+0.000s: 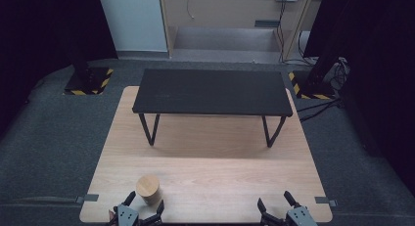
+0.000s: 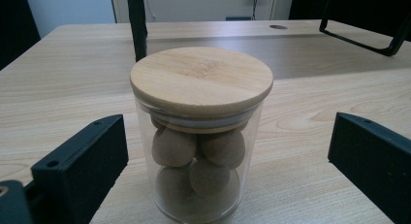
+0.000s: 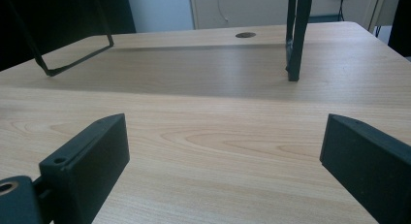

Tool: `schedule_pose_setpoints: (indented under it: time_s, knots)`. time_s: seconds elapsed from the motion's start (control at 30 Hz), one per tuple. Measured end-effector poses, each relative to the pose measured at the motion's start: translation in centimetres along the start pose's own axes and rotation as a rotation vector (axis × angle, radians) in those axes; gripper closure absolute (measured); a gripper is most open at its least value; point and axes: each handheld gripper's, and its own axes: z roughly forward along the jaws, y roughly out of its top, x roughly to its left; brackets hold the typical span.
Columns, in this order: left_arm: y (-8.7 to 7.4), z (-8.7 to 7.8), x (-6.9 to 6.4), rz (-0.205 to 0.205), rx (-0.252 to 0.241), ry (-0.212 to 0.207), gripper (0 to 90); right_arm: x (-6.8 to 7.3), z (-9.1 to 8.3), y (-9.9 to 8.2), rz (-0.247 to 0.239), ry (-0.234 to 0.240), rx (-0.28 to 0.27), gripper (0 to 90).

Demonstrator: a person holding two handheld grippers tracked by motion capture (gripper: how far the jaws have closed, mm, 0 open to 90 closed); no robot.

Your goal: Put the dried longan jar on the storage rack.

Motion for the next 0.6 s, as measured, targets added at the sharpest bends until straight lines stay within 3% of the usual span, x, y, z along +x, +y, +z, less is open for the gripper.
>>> schedule_pose_setpoints:
  time_s: [0.6]
  knots:
    - [0.4, 1.9, 0.2, -0.005, 0.022, 0.016, 0.0, -0.2, 0.2, -0.1, 0.004, -0.008, 0.010, 3.9]
